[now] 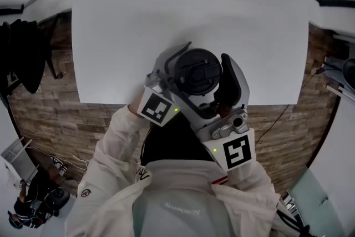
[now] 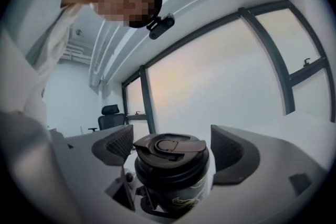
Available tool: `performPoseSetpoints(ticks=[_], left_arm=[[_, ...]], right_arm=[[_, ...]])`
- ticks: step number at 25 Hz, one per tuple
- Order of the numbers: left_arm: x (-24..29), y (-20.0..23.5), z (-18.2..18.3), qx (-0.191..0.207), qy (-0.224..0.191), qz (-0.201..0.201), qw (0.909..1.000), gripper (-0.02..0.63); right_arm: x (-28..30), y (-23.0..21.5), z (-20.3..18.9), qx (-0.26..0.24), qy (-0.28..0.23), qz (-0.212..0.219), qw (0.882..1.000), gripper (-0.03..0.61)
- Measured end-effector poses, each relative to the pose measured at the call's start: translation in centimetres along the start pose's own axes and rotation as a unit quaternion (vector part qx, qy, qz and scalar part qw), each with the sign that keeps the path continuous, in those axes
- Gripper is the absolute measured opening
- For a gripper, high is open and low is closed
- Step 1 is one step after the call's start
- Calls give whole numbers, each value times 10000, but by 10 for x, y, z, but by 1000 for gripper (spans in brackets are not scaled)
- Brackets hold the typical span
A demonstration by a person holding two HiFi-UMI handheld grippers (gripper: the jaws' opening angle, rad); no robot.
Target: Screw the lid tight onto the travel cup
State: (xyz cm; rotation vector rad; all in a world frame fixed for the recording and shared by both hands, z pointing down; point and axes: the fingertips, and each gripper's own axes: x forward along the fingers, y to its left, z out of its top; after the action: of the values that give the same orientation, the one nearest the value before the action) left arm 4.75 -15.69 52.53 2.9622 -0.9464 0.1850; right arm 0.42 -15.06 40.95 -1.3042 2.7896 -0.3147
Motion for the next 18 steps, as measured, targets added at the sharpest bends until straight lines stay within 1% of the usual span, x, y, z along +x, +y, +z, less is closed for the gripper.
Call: performPoseSetpoints(ticks=[2,3,4,6,7,9,10,11,12,14,16,17,18], left_arm=[[-2,-2,1,52,-41,-330,9994,400],[-3,-4,1,85,-55,-513,9986,400],[-4,-5,1,114,-62,-706,9974,400],[-7,-9,0,148,-66,-1103,9938,400],[-8,-11,0,157,-65,-1300,9914,400],[-9,-14,0,162,-61,-1655,9861,400],[-10,-14,-1,153,-61,-1801,9835,400],[-11,-14,-2,137,-55,-1920,9813,400],[-12,-14,-3,120,-42,-2011,9795,400],[-12,-15,-4,113,-2,-2111,9774,400],[-12,-16,-5,110,35,-2110,9774,400],[-12,-16,-5,101,39,-2064,9784,400],[-12,-15,-4,84,37,-1988,9800,400]], right_arm=[[-5,4,7,21,-42,641,9979,436],[-7,7,8,-22,25,1064,9943,436],[-8,11,7,-82,145,1525,9882,436],[-10,15,0,-195,444,2404,9695,437],[-10,16,-3,-234,574,2774,9588,439],[-8,21,-6,-299,757,3392,9372,446],[-6,24,-7,-340,813,3630,9276,448],[-3,28,-8,-406,845,3801,9202,449],[0,30,-10,-509,859,3900,9154,449],[6,32,-15,-772,881,3938,9117,449],[6,34,-20,-904,883,3879,9130,448],[6,34,-20,-900,845,3812,9162,448],[7,32,-19,-859,773,3684,9224,448]])
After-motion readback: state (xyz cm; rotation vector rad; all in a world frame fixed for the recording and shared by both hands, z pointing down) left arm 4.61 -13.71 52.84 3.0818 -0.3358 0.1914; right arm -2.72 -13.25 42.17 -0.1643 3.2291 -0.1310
